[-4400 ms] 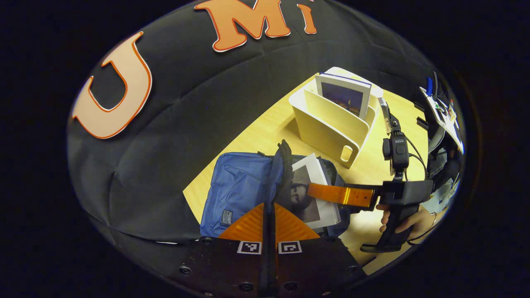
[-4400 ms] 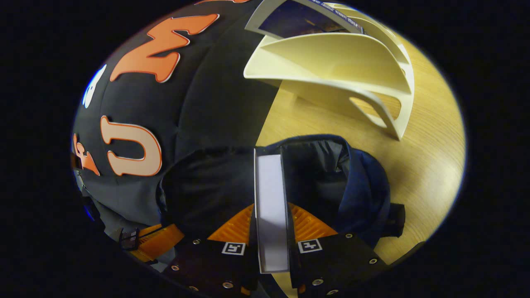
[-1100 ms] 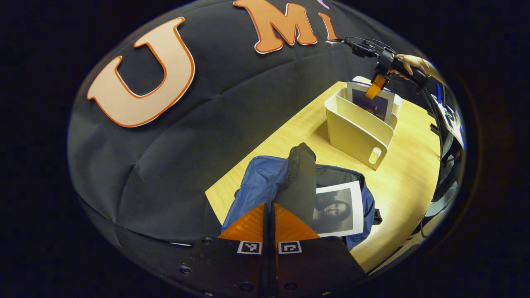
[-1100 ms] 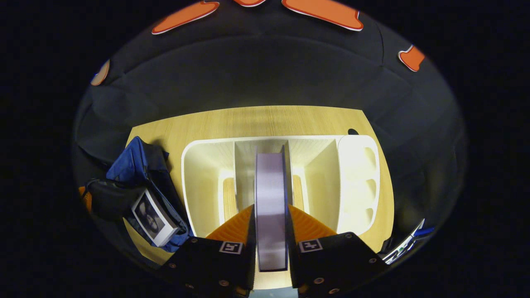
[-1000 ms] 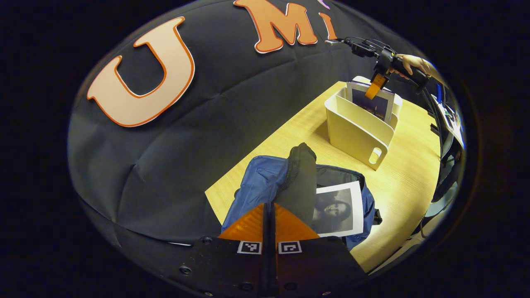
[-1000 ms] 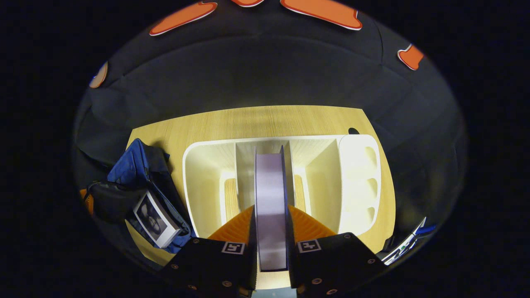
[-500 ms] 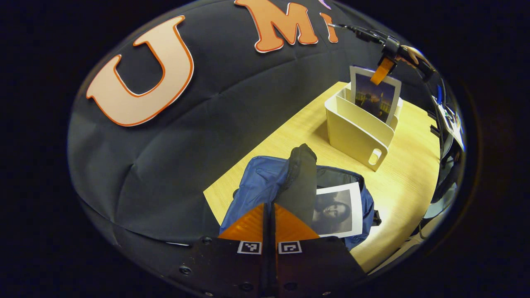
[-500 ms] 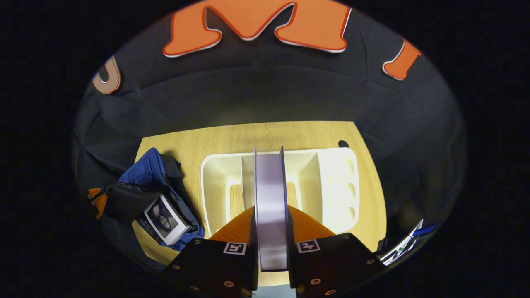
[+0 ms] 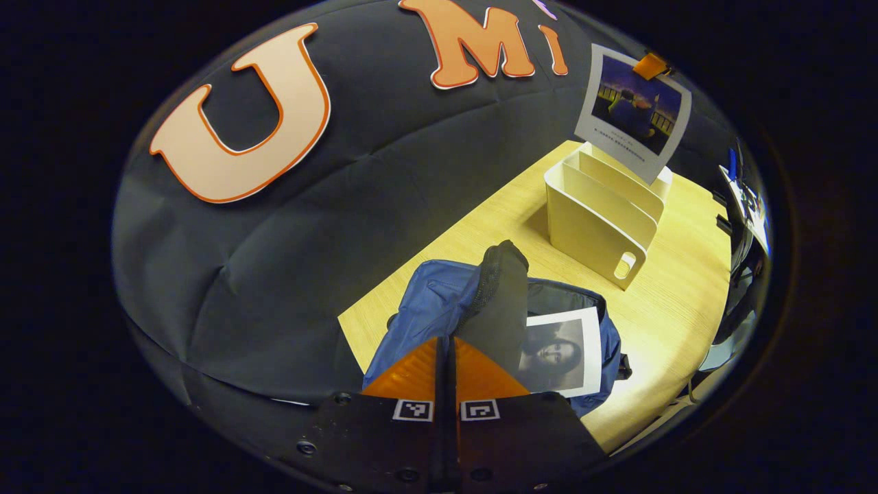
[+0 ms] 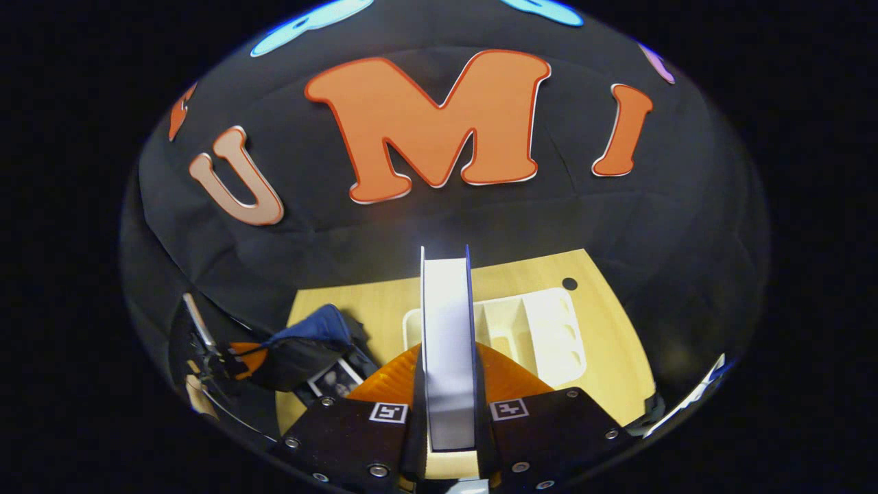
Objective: Open the schoolbag, grab two books from the bookshelf and put them into the schoolbag.
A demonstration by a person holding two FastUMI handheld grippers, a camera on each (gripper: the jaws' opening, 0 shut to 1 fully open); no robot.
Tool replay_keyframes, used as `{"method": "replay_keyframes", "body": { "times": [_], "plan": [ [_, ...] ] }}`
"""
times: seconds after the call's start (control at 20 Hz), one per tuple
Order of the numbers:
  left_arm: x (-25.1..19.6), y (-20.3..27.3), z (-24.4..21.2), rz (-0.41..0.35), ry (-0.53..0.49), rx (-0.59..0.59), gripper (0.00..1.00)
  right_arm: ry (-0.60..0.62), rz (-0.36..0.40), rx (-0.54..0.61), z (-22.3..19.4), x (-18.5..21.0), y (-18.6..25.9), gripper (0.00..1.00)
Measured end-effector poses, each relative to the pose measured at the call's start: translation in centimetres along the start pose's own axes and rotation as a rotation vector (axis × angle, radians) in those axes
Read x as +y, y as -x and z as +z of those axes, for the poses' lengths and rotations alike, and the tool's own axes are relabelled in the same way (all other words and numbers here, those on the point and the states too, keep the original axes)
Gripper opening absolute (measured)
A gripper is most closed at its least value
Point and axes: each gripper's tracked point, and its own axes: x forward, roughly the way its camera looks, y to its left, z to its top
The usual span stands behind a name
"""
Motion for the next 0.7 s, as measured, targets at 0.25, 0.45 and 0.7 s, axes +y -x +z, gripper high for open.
{"method": "replay_keyframes", "body": {
  "times": [0.25, 0.45, 0.7],
  "plan": [
    [-0.1, 0.0, -0.1, 0.019, -0.014, 0.003, 0.01, -0.192, 0.21, 0.008, -5.2, 5.1, 0.8, 0.29],
    [-0.2, 0.0, 0.0, 0.026, -0.008, 0.004, 0.01, -0.35, 0.315, 0.108, -12.9, 8.4, -2.4, 0.29],
    [-0.9, 0.5, 0.3, 0.018, -0.011, 0.005, 0.01, -0.523, 0.351, 0.15, -20.3, 10.6, -7.4, 0.29]
  ]
}}
